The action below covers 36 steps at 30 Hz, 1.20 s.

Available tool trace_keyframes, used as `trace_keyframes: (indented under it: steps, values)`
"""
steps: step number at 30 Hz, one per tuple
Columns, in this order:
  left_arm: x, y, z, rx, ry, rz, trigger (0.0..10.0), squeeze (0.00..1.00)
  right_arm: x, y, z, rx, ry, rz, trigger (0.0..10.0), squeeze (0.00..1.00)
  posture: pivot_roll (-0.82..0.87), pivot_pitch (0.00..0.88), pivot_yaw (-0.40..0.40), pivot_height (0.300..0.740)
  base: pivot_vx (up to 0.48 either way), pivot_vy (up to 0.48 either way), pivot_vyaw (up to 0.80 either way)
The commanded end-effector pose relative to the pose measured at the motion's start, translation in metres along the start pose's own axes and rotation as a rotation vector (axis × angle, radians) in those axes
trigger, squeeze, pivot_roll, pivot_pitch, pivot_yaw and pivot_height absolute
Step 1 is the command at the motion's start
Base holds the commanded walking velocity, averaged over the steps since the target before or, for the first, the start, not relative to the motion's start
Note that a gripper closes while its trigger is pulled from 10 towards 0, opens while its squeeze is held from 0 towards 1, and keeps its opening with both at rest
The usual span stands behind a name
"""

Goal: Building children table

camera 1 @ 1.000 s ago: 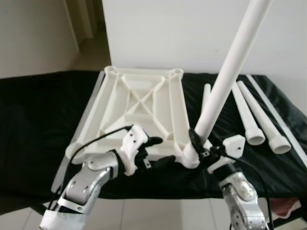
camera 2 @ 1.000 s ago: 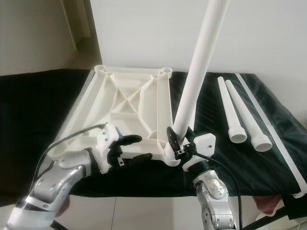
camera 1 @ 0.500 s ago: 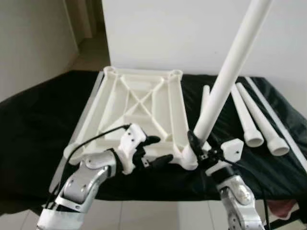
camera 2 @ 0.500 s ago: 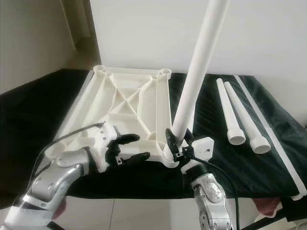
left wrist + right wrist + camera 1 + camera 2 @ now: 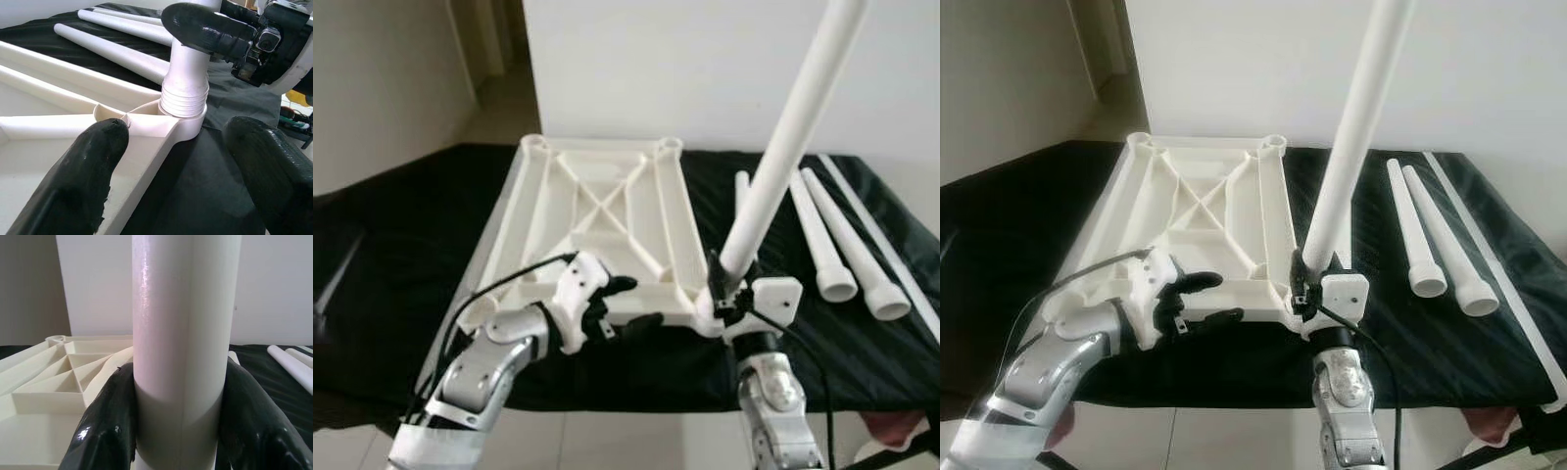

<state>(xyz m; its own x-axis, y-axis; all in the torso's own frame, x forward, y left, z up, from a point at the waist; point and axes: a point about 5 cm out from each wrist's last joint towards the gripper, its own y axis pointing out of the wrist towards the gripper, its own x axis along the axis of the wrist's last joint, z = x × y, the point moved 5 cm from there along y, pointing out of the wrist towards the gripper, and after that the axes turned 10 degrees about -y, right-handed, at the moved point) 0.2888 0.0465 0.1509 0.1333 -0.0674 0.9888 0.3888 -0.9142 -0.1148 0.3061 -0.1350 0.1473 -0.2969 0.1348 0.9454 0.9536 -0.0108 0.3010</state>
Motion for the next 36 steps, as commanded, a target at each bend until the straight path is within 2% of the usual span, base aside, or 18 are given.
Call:
trace_keyframes:
  steps: [1, 5, 7, 8, 10, 13, 14, 30, 31, 32, 36]
  values:
    - [0.001, -0.001, 0.004, 0.028, 0.007, 0.008, 10.0, 0.00, -0.034, -0.011, -0.012, -0.090, -0.032, 0.149, 10.0, 0.00, 0.03, 0.000, -0.005, 0.740, 0.000, 0.000, 0.00]
    - [0.001, -0.002, 0.005, 0.029, 0.009, 0.010, 10.0, 0.00, -0.036, -0.012, -0.013, -0.133, -0.021, 0.164, 10.0, 0.00, 0.04, 0.000, -0.007, 0.740, 0.000, 0.000, 0.00]
    - [0.001, -0.002, 0.006, 0.033, 0.013, 0.013, 10.0, 0.00, -0.042, -0.013, -0.025, -0.220, -0.007, 0.201, 10.0, 0.00, 0.03, 0.000, -0.006, 0.740, 0.000, 0.000, 0.00]
    - [0.001, -0.002, 0.006, 0.033, 0.013, 0.013, 10.0, 0.00, -0.042, -0.013, -0.025, -0.220, -0.007, 0.201, 10.0, 0.00, 0.03, 0.000, -0.006, 0.740, 0.000, 0.000, 0.00]
    - [0.001, -0.002, 0.007, 0.033, 0.015, 0.014, 10.0, 0.00, -0.045, -0.012, -0.033, -0.282, -0.050, 0.222, 10.0, 0.00, 0.03, 0.000, -0.006, 0.740, 0.000, 0.000, 0.00]
    - [0.001, -0.002, 0.007, 0.031, 0.017, 0.014, 10.0, 0.00, -0.047, -0.012, -0.036, -0.310, -0.063, 0.238, 10.0, 0.00, 0.03, 0.000, -0.005, 0.740, 0.000, 0.000, 0.00]
    - [0.001, -0.001, 0.007, 0.030, 0.019, 0.013, 10.0, 0.00, -0.051, -0.011, -0.041, -0.360, -0.084, 0.262, 10.0, 0.00, 0.03, 0.000, -0.005, 0.740, 0.000, 0.000, 0.00]
    - [0.002, 0.000, 0.008, 0.029, 0.020, 0.011, 10.0, 0.00, -0.051, -0.006, -0.050, -0.388, -0.068, 0.251, 10.0, 0.00, 0.03, 0.000, -0.006, 0.740, 0.000, 0.000, 0.00]
    - [0.002, 0.000, 0.008, 0.029, 0.021, 0.010, 10.0, 0.00, -0.050, -0.006, -0.050, -0.373, -0.044, 0.235, 10.0, 0.77, 0.02, 0.000, -0.006, 0.740, 0.000, 0.000, 0.00]
    - [0.002, 0.001, 0.008, 0.028, 0.022, 0.009, 10.0, 0.00, -0.048, -0.005, -0.050, -0.362, -0.041, 0.222, 10.0, 1.00, 0.02, 0.000, -0.008, 0.740, 0.000, 0.000, 0.00]
    - [0.003, 0.003, 0.007, 0.024, 0.022, 0.006, 10.0, 0.00, -0.039, -0.002, -0.046, -0.298, -0.037, 0.164, 10.0, 1.00, 0.02, 0.000, -0.006, 0.740, 0.000, 0.000, 0.00]
